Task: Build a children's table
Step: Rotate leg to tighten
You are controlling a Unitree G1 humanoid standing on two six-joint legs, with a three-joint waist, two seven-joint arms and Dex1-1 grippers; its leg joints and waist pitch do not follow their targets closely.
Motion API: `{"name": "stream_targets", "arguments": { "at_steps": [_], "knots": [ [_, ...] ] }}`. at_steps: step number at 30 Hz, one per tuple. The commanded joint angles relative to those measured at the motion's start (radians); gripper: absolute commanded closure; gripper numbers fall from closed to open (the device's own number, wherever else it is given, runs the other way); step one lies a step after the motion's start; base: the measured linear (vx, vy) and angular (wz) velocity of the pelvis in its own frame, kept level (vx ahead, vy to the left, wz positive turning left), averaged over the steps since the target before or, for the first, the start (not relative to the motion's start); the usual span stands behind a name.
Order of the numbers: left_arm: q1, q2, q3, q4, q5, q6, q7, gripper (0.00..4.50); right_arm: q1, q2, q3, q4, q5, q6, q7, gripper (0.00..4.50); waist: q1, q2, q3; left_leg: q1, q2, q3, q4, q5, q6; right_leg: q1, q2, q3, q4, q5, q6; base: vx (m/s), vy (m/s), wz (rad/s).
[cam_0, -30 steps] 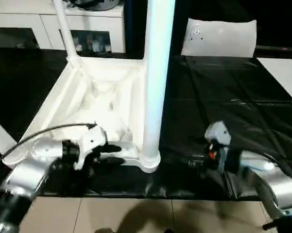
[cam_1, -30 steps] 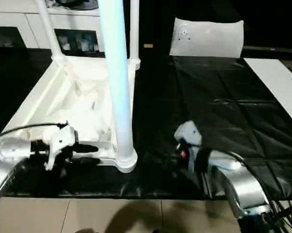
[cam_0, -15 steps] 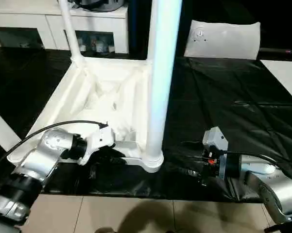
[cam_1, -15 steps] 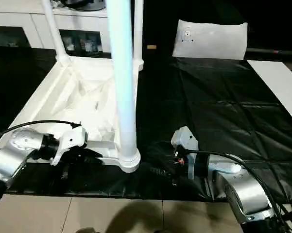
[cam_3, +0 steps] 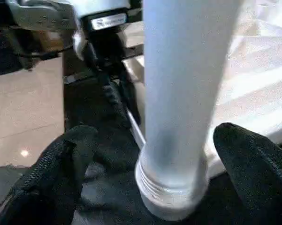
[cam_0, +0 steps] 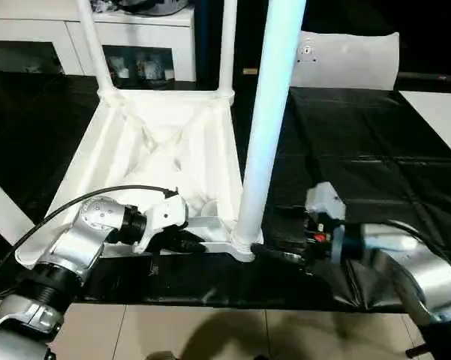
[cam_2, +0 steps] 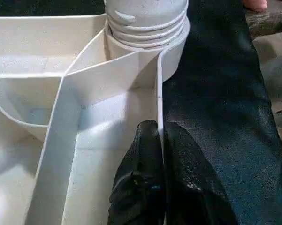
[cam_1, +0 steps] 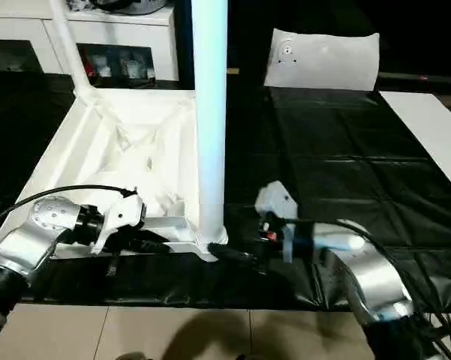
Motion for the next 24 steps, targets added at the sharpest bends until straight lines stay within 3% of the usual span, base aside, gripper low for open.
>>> {"name": "stream_targets", "arguments": {
  "at_steps": [1,6,11,16,24],
  "knots": [
    [-0.019,-0.011,-0.024,-0.004,-0.003,-0.037,-0.044,4.50,-0.029,-0.003,0.009,0.041,0.015,-0.011,0.047,0.37,0.003,-0.006,-0.063,-0.012,0.014,0.009,-0.075,-0.169,0.034,0.059,-0.061,0.048,-0.076,-0.325,-0.157,0.000,0.000,0.00],
    [-0.027,-0.020,-0.050,0.004,0.019,-0.083,-0.070,4.50,-0.083,-0.005,0.033,0.121,0.021,-0.007,0.140,0.79,0.008,-0.012,-0.063,-0.012,0.017,0.011,-0.074,-0.158,0.042,0.059,-0.062,0.049,-0.073,-0.313,-0.167,0.000,0.000,0.00],
    [-0.044,-0.022,-0.067,0.024,0.041,-0.124,-0.100,4.50,-0.135,-0.008,0.066,0.216,-0.008,-0.054,0.223,1.24,0.022,-0.015,-0.064,-0.009,0.019,0.012,-0.073,-0.153,0.038,0.058,-0.065,0.050,-0.073,-0.320,-0.166,0.000,0.000,0.00],
    [-0.062,-0.021,-0.077,0.039,0.052,-0.145,-0.126,4.50,-0.167,-0.004,0.094,0.269,-0.022,-0.076,0.293,1.62,0.028,-0.014,-0.067,-0.010,0.020,0.013,-0.072,-0.133,0.036,0.059,-0.064,0.050,-0.065,-0.268,-0.182,0.000,0.000,0.00],
    [-0.085,-0.034,-0.073,0.073,0.053,-0.143,-0.129,4.50,-0.187,0.013,0.112,0.323,-0.034,-0.108,0.326,2.31,0.038,-0.013,-0.067,-0.008,0.020,0.013,-0.072,-0.145,0.030,0.059,-0.064,0.049,-0.066,-0.281,-0.183,0.000,0.000,0.00]
  ]
}}
